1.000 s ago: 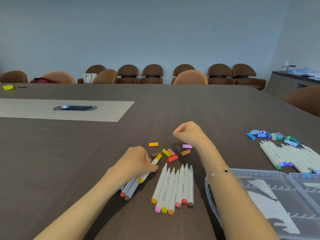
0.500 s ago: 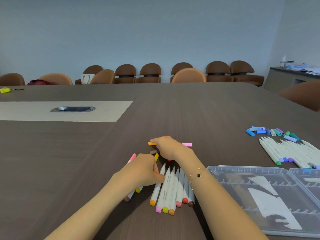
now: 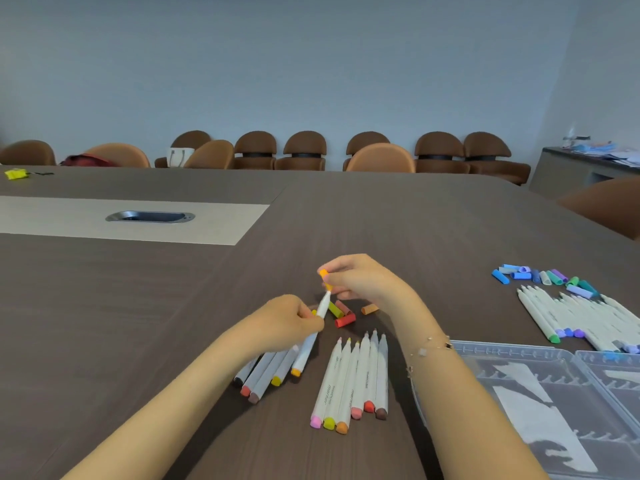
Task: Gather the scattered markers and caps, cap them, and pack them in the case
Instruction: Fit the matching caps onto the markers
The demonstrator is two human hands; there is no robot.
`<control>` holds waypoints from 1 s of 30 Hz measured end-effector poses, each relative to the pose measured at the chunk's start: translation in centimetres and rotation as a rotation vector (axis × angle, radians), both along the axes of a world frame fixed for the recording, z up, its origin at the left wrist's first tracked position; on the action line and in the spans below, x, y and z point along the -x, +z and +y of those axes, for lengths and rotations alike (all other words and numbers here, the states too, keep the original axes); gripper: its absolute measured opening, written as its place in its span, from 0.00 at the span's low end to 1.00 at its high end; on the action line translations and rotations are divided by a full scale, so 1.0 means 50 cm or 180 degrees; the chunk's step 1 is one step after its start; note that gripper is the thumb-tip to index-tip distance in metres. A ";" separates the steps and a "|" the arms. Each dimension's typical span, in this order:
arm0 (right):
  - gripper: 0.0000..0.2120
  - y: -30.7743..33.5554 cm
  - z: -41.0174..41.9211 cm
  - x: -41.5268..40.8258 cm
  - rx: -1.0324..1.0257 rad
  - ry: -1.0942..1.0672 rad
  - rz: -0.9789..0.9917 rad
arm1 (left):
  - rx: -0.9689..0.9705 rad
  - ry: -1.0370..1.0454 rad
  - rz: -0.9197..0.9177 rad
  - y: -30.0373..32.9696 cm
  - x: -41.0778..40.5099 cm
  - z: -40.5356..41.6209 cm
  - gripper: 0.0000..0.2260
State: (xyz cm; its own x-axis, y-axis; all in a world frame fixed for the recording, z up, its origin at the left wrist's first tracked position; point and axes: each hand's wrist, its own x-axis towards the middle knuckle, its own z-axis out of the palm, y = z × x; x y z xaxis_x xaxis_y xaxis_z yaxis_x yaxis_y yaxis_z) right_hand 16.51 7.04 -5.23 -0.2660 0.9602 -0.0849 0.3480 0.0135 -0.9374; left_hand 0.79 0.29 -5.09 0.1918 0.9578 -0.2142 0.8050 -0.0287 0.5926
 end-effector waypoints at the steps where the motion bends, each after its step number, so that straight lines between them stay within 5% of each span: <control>1: 0.09 0.008 -0.006 -0.011 0.0285 0.0051 0.0289 | 0.0036 0.0021 -0.0173 0.004 0.005 0.002 0.13; 6: 0.07 0.011 -0.010 -0.027 0.0658 -0.0130 0.0561 | 0.0212 0.0048 -0.0429 0.004 0.011 0.008 0.12; 30: 0.07 0.022 -0.018 -0.013 -0.0097 0.0174 0.0167 | 0.0355 0.0534 -0.1437 0.006 -0.019 -0.005 0.11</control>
State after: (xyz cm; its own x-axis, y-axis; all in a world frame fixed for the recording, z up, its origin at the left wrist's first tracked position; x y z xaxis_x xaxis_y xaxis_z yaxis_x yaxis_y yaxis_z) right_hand 17.15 6.16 -4.15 -0.3215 0.9460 -0.0403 0.2963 0.0601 -0.9532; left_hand 1.72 0.03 -4.79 0.1340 0.9594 -0.2483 0.4553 0.1630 0.8753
